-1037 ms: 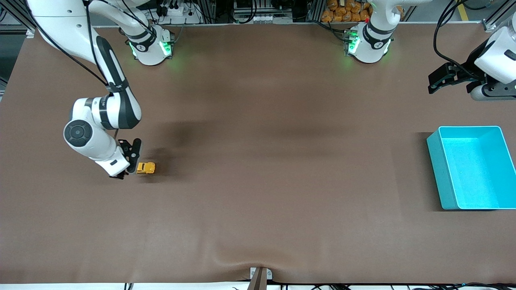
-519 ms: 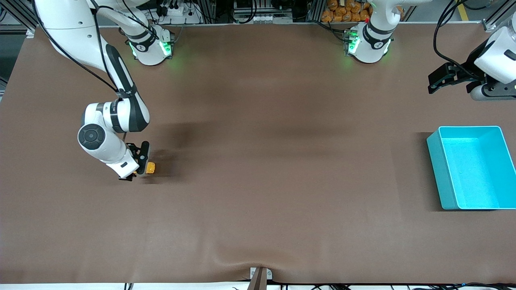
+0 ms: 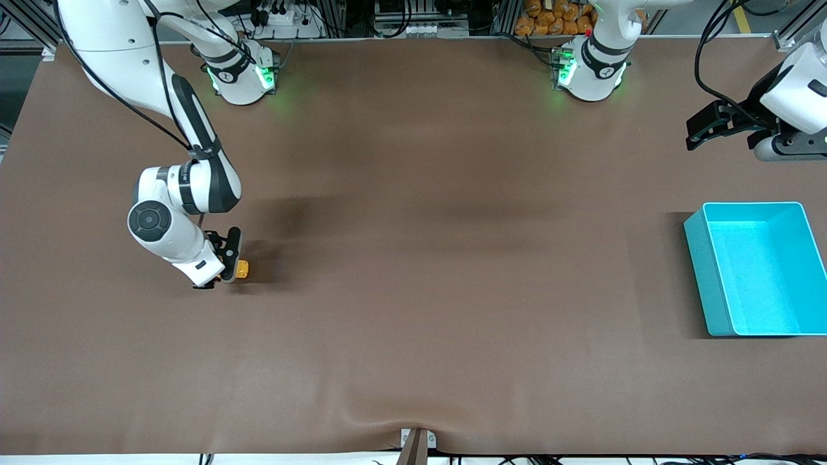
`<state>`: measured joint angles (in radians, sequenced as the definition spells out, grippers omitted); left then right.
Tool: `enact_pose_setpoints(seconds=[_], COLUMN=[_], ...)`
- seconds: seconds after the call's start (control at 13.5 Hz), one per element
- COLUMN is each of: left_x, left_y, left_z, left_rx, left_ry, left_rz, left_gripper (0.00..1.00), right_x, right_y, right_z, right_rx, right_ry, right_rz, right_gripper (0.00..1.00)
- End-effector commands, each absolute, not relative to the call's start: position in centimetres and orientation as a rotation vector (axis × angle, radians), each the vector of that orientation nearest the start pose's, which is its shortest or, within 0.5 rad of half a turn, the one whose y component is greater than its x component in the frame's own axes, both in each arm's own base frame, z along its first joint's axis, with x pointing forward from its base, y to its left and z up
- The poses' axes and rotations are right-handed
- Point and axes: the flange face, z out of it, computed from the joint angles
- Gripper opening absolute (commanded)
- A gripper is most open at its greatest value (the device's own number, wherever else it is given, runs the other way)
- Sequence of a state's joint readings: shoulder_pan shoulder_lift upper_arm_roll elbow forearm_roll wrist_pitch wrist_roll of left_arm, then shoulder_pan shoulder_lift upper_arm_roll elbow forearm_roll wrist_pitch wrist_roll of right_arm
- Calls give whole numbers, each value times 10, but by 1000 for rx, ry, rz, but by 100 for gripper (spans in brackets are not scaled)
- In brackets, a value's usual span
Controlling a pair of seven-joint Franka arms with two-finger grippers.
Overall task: Wind and store yellow beetle car
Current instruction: 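Close the right gripper on the yellow car, pressing it down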
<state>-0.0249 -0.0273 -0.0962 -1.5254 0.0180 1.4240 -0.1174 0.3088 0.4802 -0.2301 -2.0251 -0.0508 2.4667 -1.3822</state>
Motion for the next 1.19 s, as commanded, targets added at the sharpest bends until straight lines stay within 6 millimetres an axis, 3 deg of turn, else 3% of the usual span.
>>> enact_pose_setpoints(seconds=[0.0, 0.81, 0.89, 1.11], left_x=[524, 524, 524, 524], left_y=[-61, -61, -61, -61], left_z=[654, 654, 654, 654], left_rx=[-3126, -3126, -3126, -3126], left_ry=[9, 9, 9, 9], left_rz=[97, 97, 97, 97], left_gripper=[100, 100, 100, 100], right_x=[601, 601, 601, 601], right_y=[53, 61, 61, 60], right_z=[207, 194, 194, 193], right_rx=[-2329, -2317, -2317, -2318], right_ry=[-2239, -2254, -2258, -2256], right_rz=[148, 132, 126, 128], right_gripper=[61, 54, 50, 22])
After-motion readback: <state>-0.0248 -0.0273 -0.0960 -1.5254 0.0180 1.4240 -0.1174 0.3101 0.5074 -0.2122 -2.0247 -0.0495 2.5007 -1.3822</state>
